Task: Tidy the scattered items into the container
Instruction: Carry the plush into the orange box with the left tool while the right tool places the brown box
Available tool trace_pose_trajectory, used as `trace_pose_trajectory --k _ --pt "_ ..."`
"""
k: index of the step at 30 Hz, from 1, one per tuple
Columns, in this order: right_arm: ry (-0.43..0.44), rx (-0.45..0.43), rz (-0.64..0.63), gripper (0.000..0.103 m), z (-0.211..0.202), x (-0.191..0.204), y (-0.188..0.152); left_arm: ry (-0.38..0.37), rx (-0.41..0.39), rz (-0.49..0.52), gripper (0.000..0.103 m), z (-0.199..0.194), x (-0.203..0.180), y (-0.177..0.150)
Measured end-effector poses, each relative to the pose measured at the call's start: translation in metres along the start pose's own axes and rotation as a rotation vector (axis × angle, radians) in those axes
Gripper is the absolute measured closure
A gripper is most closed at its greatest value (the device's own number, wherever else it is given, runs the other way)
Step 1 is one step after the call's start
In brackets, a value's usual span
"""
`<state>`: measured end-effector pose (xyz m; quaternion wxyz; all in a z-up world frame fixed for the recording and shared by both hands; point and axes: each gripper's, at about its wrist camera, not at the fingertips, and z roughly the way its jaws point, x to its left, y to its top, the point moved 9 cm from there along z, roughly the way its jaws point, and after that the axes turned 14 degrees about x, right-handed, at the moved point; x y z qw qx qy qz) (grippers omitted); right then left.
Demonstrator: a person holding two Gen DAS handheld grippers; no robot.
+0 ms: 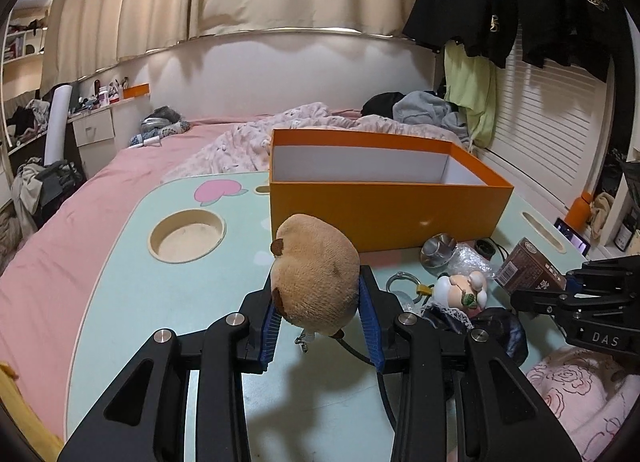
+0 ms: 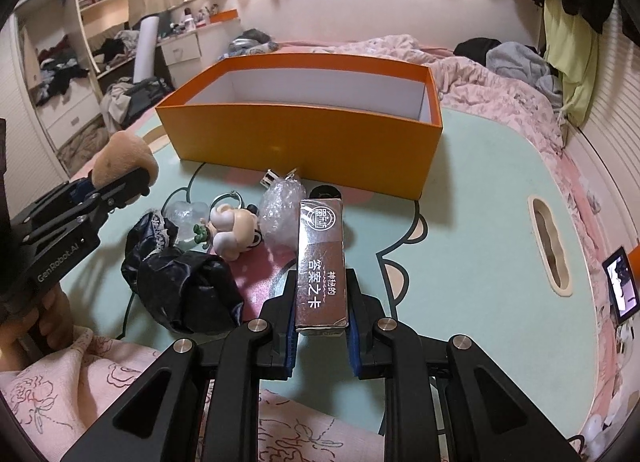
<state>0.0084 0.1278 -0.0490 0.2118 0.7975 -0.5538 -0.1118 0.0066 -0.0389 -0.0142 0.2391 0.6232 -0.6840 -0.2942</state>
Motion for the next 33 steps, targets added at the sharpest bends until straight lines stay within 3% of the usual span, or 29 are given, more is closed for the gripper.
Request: trace_pose_trajectory --k 33 --pt "0.008 0.008 0.005 0.084 0.0006 -0.0017 0.0004 -0.007 0.010 -0.007 0.066 0.0041 0.0008 -0.0006"
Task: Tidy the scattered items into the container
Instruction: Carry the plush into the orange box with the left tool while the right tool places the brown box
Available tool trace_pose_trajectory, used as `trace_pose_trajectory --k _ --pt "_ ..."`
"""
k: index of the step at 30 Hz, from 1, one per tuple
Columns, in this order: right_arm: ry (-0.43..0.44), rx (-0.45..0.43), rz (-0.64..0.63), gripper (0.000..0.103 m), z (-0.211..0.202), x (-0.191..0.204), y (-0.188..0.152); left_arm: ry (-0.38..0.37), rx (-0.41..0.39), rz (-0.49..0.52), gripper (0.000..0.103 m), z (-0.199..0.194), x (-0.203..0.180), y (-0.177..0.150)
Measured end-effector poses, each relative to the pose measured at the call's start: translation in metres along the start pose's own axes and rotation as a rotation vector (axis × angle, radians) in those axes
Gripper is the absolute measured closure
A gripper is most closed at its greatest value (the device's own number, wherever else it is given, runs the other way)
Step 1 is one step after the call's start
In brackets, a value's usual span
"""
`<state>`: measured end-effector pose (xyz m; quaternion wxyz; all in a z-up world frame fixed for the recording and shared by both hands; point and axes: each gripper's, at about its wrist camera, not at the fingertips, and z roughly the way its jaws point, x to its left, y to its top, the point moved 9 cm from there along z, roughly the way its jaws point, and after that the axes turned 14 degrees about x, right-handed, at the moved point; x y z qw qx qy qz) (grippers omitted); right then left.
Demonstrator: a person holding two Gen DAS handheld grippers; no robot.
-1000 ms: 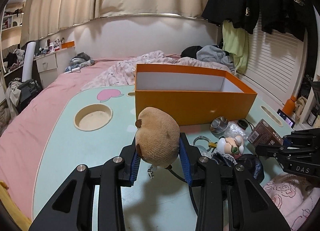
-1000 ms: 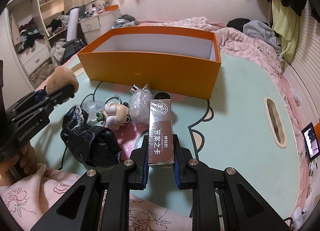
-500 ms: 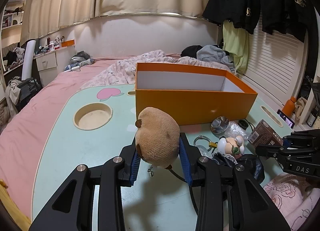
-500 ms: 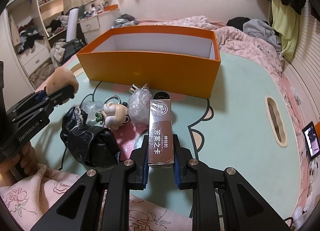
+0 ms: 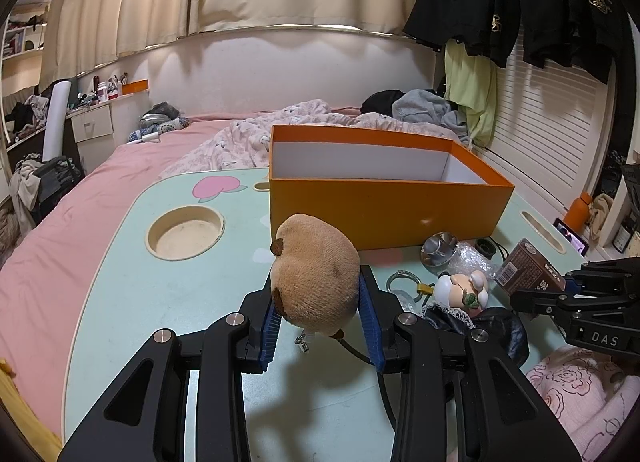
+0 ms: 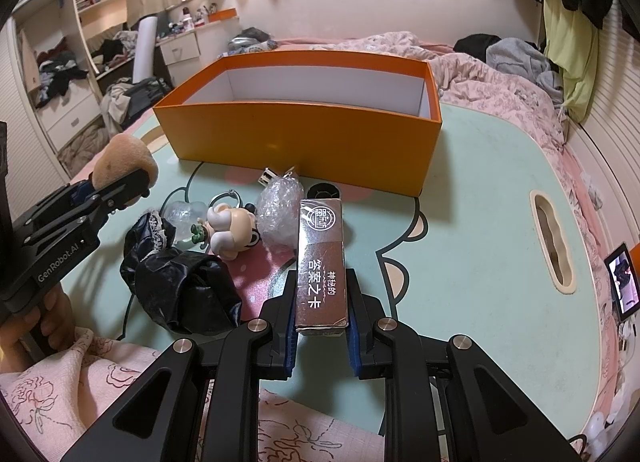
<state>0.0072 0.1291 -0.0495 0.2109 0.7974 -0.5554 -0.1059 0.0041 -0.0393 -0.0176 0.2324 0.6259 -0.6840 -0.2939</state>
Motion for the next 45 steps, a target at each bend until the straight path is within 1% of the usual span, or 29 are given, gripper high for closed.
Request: trace_pose_trajectory --k 13,18,20,22,24,25,28,30,32,34,35,36,37,39,43,45 --pt "-0.001 0.000 -0.002 0.084 0.000 -0.001 0.001 0.000 -0.003 0.005 0.066 0.000 0.002 -0.001" --pt "-0.006 -0.011 -0.006 0.084 -0.004 -0.002 0.004 0.014 -0.002 0.032 0.066 -0.004 -0.002 0.005" --pt "-0.024 -0.049 -0.007 0.084 -0.014 -0.004 0.010 0.001 -0.022 0.047 0.066 -0.015 -0.006 0.014" --pt "-0.051 -0.112 -0.011 0.084 -0.029 -0.004 0.021 -0.026 -0.049 0.041 0.066 -0.026 -0.007 0.028" --pt "-0.040 -0.171 -0.015 0.084 -0.044 -0.002 0.034 -0.055 -0.082 0.038 0.066 -0.036 -0.009 0.044" --pt "-0.030 -0.193 -0.015 0.084 -0.049 0.000 0.042 -0.062 -0.101 0.041 0.066 -0.040 -0.010 0.055" --pt "-0.026 -0.258 0.004 0.084 -0.059 0.001 0.073 -0.050 -0.149 0.066 0.066 -0.043 -0.016 0.092" --pt "-0.025 -0.287 0.012 0.083 -0.061 0.003 0.095 -0.080 -0.157 0.068 0.066 -0.038 -0.024 0.112" --pt "-0.017 -0.296 0.002 0.083 -0.060 0.006 0.114 -0.121 -0.142 0.064 0.066 -0.024 -0.028 0.134" --pt "-0.040 -0.301 0.002 0.083 -0.055 0.004 0.130 -0.113 -0.106 0.046 0.066 -0.003 -0.025 0.141" --pt "-0.053 -0.294 0.007 0.083 -0.050 0.001 0.136 -0.120 -0.082 0.027 0.066 0.007 -0.023 0.139" --pt "-0.056 -0.283 0.020 0.083 -0.044 -0.003 0.138 -0.144 -0.052 0.005 0.066 0.016 -0.022 0.135" --pt "-0.047 -0.270 0.039 0.083 -0.039 -0.007 0.139 -0.180 -0.010 -0.024 0.066 0.025 -0.021 0.129" --pt "-0.011 -0.239 0.053 0.083 -0.030 -0.008 0.139 -0.213 0.031 -0.058 0.066 0.035 -0.018 0.119" --pt "-0.030 -0.233 0.036 0.083 -0.023 -0.007 0.141 -0.183 0.035 -0.039 0.066 0.038 -0.018 0.113" --pt "-0.025 -0.224 0.033 0.083 -0.020 -0.006 0.144 -0.191 0.036 -0.034 0.066 0.039 -0.020 0.114"
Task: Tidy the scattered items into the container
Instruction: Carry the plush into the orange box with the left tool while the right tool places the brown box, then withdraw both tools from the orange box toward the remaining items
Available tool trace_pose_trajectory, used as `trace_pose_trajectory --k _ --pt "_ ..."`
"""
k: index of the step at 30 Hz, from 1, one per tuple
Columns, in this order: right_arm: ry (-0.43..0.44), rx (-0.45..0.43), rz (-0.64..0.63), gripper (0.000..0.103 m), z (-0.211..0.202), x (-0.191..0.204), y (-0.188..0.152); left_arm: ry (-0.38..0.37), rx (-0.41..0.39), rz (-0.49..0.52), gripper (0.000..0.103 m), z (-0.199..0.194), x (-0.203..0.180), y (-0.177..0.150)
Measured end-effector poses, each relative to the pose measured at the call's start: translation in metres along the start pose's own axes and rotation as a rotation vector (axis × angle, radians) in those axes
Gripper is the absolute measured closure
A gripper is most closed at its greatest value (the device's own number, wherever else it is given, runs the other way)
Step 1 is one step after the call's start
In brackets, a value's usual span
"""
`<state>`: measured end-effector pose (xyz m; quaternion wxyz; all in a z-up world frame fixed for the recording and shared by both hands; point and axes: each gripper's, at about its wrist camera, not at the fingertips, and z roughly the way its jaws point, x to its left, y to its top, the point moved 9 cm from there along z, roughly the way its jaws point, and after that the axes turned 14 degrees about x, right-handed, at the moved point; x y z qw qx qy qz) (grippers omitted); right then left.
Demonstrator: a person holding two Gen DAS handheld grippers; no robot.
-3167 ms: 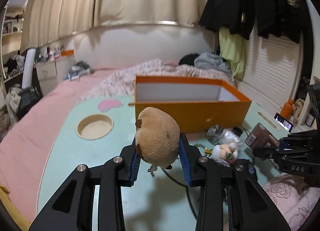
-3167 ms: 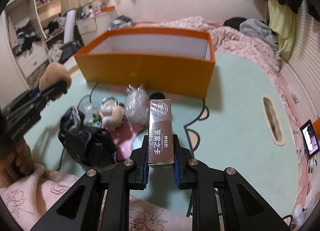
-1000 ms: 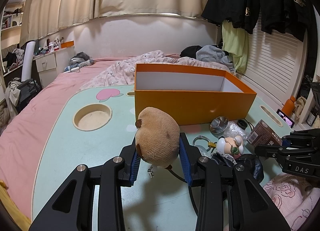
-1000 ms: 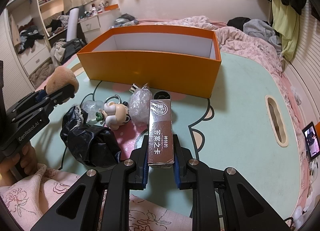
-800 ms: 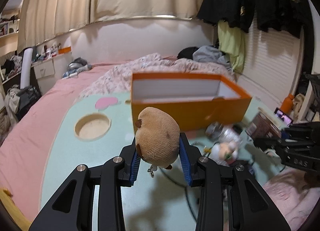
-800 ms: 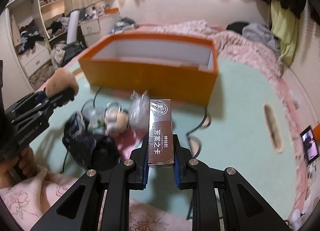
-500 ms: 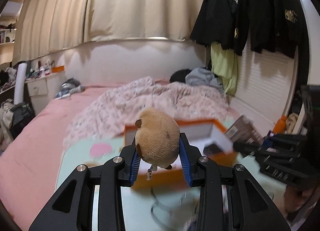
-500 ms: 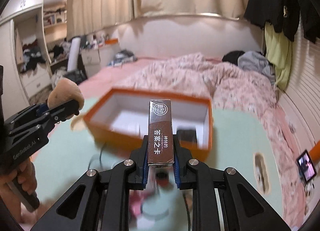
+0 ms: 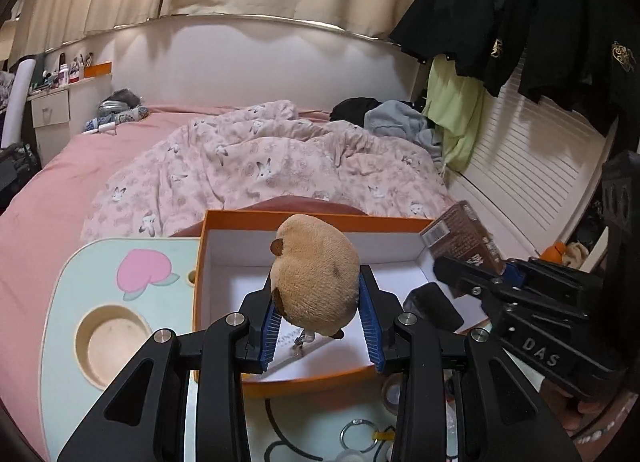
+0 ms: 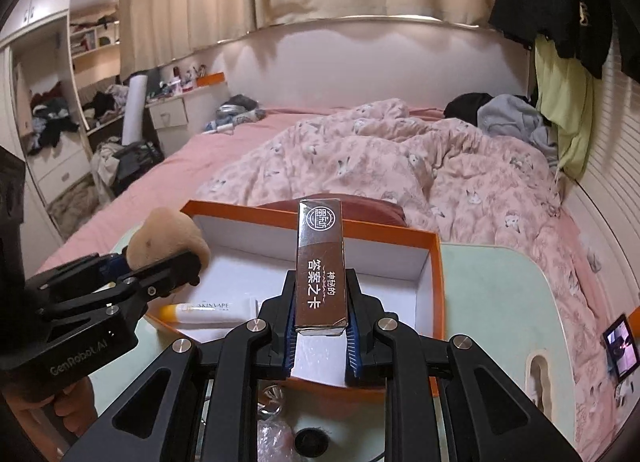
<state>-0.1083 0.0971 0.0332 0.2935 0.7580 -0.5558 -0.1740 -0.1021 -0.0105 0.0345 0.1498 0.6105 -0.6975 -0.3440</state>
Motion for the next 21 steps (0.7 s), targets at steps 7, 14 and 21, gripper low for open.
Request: trace_pose_trajectory --k 7,14,21 --pt "0.011 -0.014 0.074 0.043 0.002 -0.013 0.014 -0.037 -0.035 -0.067 0.029 -0.005 0.010 0.007" --pt "0.057 -0.063 0.155 0.043 -0.026 -0.035 0.014 -0.044 -0.091 -0.117 0.029 -0.033 0.027 0.010" --pt "0.051 -0.096 0.125 0.043 -0.052 -0.032 -0.006 -0.043 -0.093 -0.121 0.029 -0.058 0.032 -0.009"
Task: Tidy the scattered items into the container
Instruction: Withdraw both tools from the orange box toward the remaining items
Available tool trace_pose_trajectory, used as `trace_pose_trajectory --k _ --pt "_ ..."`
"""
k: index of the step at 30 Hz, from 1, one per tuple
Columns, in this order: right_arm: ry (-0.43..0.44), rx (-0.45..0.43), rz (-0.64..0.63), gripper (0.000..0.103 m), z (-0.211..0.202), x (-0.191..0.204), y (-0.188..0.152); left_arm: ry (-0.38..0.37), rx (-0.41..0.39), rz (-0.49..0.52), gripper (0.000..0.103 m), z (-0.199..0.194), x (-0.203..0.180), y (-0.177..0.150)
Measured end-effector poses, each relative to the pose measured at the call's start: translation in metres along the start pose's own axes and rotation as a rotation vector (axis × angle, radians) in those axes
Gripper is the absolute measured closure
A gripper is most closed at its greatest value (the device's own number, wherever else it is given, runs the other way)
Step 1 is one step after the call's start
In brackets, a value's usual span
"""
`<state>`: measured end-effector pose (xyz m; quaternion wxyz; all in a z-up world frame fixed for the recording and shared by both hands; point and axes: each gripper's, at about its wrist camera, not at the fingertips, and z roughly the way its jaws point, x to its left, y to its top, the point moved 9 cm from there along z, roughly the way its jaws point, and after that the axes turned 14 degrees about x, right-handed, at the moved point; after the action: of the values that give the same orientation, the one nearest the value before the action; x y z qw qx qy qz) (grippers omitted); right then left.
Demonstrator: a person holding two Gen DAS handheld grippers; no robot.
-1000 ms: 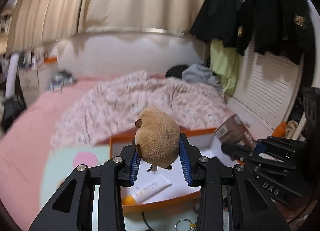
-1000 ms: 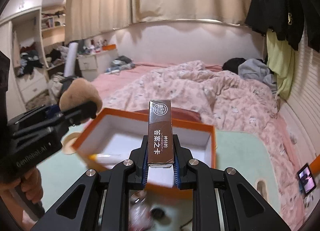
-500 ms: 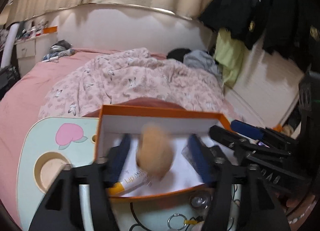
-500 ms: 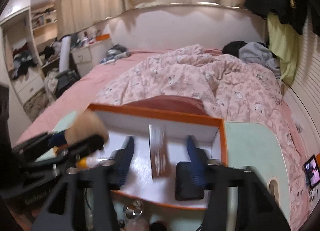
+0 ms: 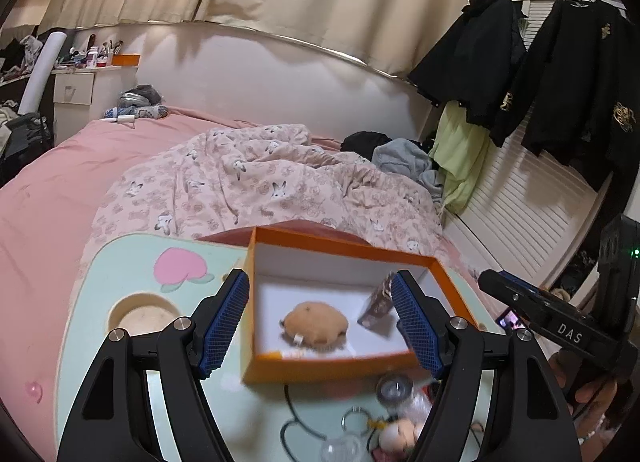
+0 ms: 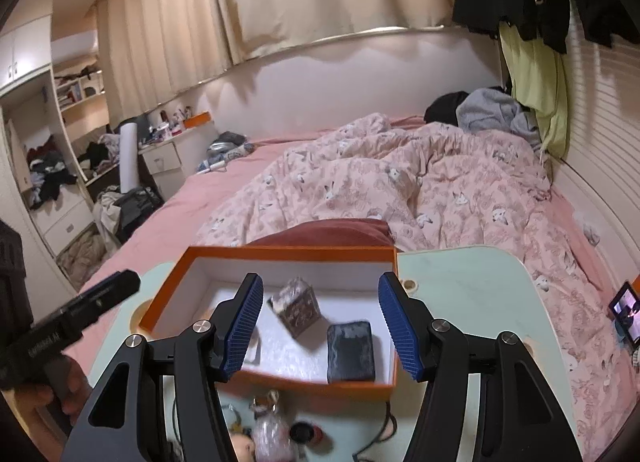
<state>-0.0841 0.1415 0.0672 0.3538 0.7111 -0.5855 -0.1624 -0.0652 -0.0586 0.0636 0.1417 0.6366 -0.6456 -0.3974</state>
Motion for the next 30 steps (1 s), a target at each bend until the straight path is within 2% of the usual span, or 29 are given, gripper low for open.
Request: trace_pose_trajectory --k 4,7,11,12,14,21,25,30 --pt "0.020 0.029 -0.016 0.044 -0.005 0.005 -0.030 -0.015 0.042 0.045 0.029 -0.008 -0.013 -0.031" --pt "0.039 0.065 -0.012 0.050 0.003 0.004 -0.055 0.044 0.088 0.098 0.029 -0.003 -0.019 -0.062" --pt "0.055 0.146 0.044 0.065 0.027 -0.004 -0.080 0.100 0.138 0.106 0.030 0.012 -0.011 -0.089" --pt "0.065 0.164 0.057 0.067 0.032 -0.004 -0.083 0.103 0.162 0.106 0.034 0.018 -0.009 -0.093" --pt "0.067 0.173 0.058 0.067 0.035 -0.004 -0.086 0.094 0.192 0.100 0.045 0.025 -0.006 -0.097" --pt "0.031 0.201 -0.022 0.067 0.041 0.013 -0.096 0.085 0.238 0.162 0.045 0.036 -0.019 -0.109" --pt "-0.015 0.224 -0.053 0.067 0.048 0.017 -0.102 0.117 0.304 0.194 0.046 0.053 -0.021 -0.121" --pt "-0.047 0.221 -0.052 0.067 0.048 0.014 -0.103 0.154 0.306 0.244 0.064 0.057 -0.027 -0.125"
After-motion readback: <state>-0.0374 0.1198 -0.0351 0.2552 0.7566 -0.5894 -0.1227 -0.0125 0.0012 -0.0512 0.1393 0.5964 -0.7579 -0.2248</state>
